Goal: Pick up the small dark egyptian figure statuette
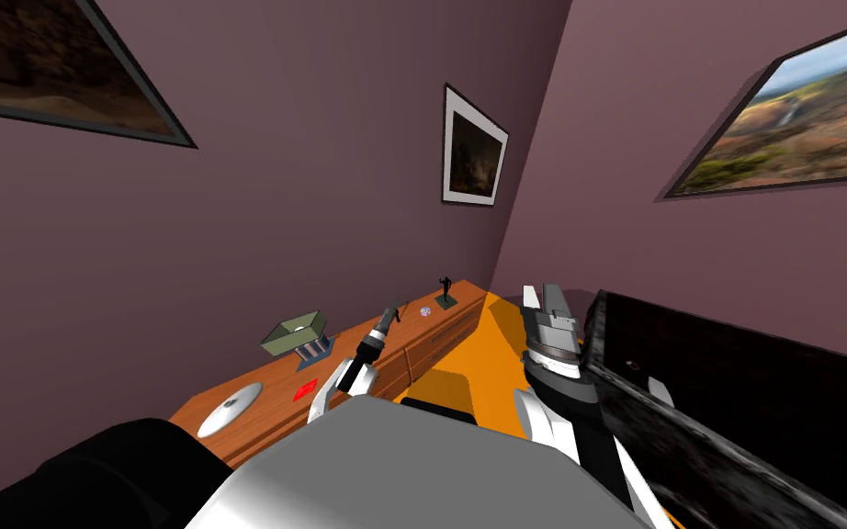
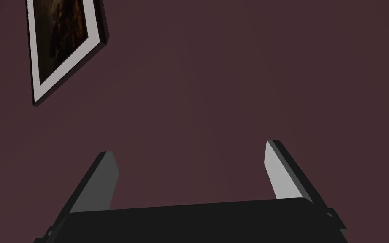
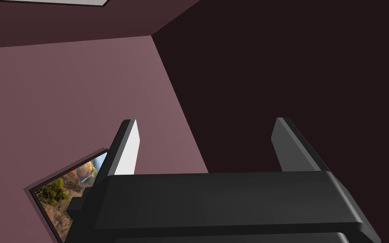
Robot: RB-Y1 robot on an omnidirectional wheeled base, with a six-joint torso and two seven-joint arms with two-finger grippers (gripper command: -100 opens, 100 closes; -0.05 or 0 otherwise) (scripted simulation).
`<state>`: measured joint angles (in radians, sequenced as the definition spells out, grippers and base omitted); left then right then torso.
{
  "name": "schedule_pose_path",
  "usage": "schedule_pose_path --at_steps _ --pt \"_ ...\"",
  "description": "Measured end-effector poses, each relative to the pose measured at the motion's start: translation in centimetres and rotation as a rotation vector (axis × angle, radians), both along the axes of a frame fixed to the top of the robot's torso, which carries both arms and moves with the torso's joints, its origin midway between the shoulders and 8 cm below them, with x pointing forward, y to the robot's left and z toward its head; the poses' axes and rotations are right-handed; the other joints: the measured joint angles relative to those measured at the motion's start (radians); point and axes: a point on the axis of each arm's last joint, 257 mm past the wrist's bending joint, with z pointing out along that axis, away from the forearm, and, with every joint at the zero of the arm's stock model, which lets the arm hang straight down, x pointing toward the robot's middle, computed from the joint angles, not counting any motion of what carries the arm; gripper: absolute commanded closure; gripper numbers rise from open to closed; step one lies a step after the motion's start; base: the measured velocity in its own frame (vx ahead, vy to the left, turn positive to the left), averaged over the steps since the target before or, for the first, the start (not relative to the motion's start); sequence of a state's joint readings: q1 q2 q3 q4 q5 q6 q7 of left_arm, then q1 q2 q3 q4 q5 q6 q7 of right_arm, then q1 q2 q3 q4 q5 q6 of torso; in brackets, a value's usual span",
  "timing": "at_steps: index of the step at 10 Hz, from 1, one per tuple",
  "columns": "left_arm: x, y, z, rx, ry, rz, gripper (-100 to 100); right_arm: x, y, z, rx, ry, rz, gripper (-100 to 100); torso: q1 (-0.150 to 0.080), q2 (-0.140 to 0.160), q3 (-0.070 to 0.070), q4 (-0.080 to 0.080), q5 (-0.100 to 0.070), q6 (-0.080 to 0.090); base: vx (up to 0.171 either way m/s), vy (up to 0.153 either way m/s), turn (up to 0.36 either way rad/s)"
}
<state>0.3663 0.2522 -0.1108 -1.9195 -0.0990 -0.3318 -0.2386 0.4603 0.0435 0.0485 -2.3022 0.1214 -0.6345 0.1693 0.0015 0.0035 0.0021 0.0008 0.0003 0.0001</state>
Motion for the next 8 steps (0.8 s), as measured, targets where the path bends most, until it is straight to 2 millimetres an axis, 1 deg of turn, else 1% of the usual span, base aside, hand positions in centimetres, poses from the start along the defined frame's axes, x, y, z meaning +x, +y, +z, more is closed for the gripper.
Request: schedule_pose_path --at_steps 1,2,3,5,8 --pt "0.3 0.0 -1.2 0.016 0.030 0.001 -100 0.0 0.0 0.0 0.000 0.000 0.000 0 0.000 -0.001 0.000 0.000 0.000 -0.001 -0.030 -0.006 -0.091" --pt "0.9 0.1 -2.6 0.042 0.060 0.000 -100 0.0 0.0 0.0 0.000 0.000 0.000 0 -0.001 -0.002 -0.001 0.000 0.000 0.000 -0.032 -0.010 -0.192" --pt "1.4 0.3 -4.1 0.077 0.094 -0.003 -100 0.0 0.0 0.0 0.000 0.000 0.000 0 -0.001 -0.002 -0.001 0.000 0.000 0.000 -0.025 -0.002 -0.075" --pt "1.8 0.9 -6.9 0.121 0.156 -0.001 -100 0.0 0.0 0.0 0.000 0.000 0.000 0 -0.001 -0.002 -0.001 0.000 0.000 0.000 -0.019 -0.002 -0.095" --pt "2.1 2.1 -10.2 0.176 0.233 0.005 -100 0.0 0.0 0.0 0.000 0.000 0.000 0 -0.001 -0.003 -0.002 -0.001 0.000 -0.001 -0.011 -0.001 -0.115"
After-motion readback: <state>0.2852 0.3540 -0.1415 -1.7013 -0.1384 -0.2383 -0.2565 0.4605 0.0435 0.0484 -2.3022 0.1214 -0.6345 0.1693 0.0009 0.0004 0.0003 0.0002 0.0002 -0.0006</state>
